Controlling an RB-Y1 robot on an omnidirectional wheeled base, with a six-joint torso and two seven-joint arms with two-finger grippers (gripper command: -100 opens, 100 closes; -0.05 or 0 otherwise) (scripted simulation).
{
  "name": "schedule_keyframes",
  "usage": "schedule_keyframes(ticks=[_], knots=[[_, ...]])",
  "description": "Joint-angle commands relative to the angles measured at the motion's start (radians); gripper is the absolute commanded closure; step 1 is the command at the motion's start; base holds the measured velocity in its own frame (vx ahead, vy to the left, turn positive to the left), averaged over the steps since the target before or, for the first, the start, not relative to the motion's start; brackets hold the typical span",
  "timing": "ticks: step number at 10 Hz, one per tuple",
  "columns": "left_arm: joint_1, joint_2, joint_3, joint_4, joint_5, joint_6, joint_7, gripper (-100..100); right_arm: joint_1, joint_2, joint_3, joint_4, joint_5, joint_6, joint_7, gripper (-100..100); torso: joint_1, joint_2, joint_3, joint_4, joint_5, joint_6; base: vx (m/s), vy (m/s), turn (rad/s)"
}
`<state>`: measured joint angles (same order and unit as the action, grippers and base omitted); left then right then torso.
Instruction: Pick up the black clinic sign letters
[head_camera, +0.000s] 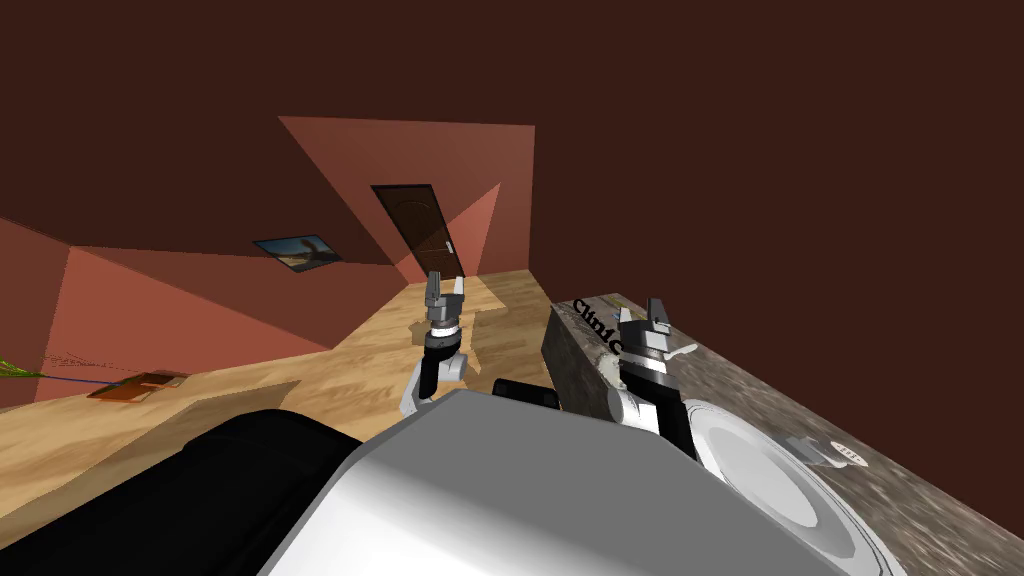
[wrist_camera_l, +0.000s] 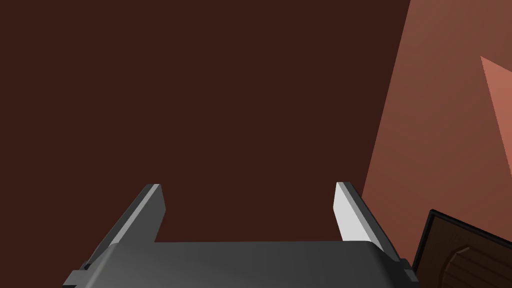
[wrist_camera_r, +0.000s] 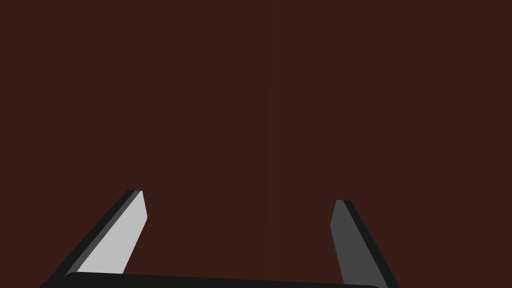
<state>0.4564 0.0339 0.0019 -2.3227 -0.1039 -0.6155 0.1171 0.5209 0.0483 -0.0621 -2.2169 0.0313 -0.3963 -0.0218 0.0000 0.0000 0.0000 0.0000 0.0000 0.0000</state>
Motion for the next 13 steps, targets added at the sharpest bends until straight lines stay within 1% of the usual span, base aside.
schedule_keyframes(ticks=[1, 3, 4, 6, 7, 8, 9, 10, 11, 12, 13], knots=[[0.000, 0.000, 0.000, 0.000, 0.000, 0.000, 0.000, 0, 0.011, -0.047, -0.002, 0.011, -0.002, -0.002, 0.002, -100, 0.000, 0.000, 0.000, 0.000, 0.000, 0.000, 0.001, 0.005, 0.040], [0.000, 0.000, 0.000, 0.000, 0.000, 0.000, 0.000, 0, 0.037, -0.107, -0.008, 0.038, -0.008, -0.006, 0.007, -100, 0.000, 0.000, 0.000, 0.000, 0.000, 0.000, -0.001, 0.008, 0.065], [0.000, 0.000, 0.000, 0.000, 0.000, 0.000, 0.000, 0, 0.037, -0.123, -0.008, 0.038, -0.008, -0.006, 0.007, -100, 0.000, 0.000, 0.000, 0.000, 0.000, 0.000, -0.001, 0.006, 0.026], [0.000, 0.000, 0.000, 0.000, 0.000, 0.000, 0.000, 0, 0.076, -0.189, -0.018, 0.077, -0.015, -0.013, 0.014, -100, 0.000, 0.000, 0.000, 0.000, 0.000, 0.000, -0.004, 0.008, 0.085], [0.000, 0.000, 0.000, 0.000, 0.000, 0.000, 0.000, 0, 0.076, -0.210, -0.018, 0.077, -0.015, -0.013, 0.014, -100, 0.000, 0.000, 0.000, 0.000, 0.000, 0.000, -0.005, 0.003, 0.031], [0.000, 0.000, 0.000, 0.000, 0.000, 0.000, 0.000, 0, 0.100, -0.246, -0.024, 0.101, -0.020, -0.017, 0.018, -100, 0.000, 0.000, 0.000, 0.000, 0.000, 0.000, -0.007, 0.005, 0.086], [0.000, 0.000, 0.000, 0.000, 0.000, 0.000, 0.000, 0, 0.100, -0.256, -0.024, 0.101, -0.020, -0.017, 0.018, -100, 0.000, 0.001, 0.000, 0.000, 0.000, 0.000, -0.006, 0.002, 0.048], [0.000, 0.000, 0.000, 0.000, 0.000, 0.000, 0.000, 0, 0.127, -0.295, -0.032, 0.127, -0.024, -0.021, 0.023, -100, 0.000, 0.001, 0.000, 0.000, 0.000, 0.000, -0.008, 0.005, 0.098], [0.000, 0.000, 0.000, 0.000, 0.000, 0.000, 0.000, 0, 0.127, -0.305, -0.032, 0.127, -0.024, -0.021, 0.023, -100, 0.000, 0.001, 0.000, 0.000, 0.000, 0.000, -0.007, 0.002, 0.036], [0.000, 0.000, 0.000, 0.000, 0.000, 0.000, 0.000, 0, 0.155, -0.343, -0.040, 0.154, -0.029, -0.026, 0.028, -100, 0.000, 0.001, 0.000, 0.000, 0.000, 0.000, -0.010, 0.005, 0.096], [0.000, 0.000, 0.000, 0.000, 0.000, 0.000, 0.000, 0, 0.155, -0.355, -0.040, 0.154, -0.029, -0.026, 0.028, -100, 0.000, 0.001, 0.001, 0.000, 0.000, 0.000, -0.009, 0.002, 0.043]])
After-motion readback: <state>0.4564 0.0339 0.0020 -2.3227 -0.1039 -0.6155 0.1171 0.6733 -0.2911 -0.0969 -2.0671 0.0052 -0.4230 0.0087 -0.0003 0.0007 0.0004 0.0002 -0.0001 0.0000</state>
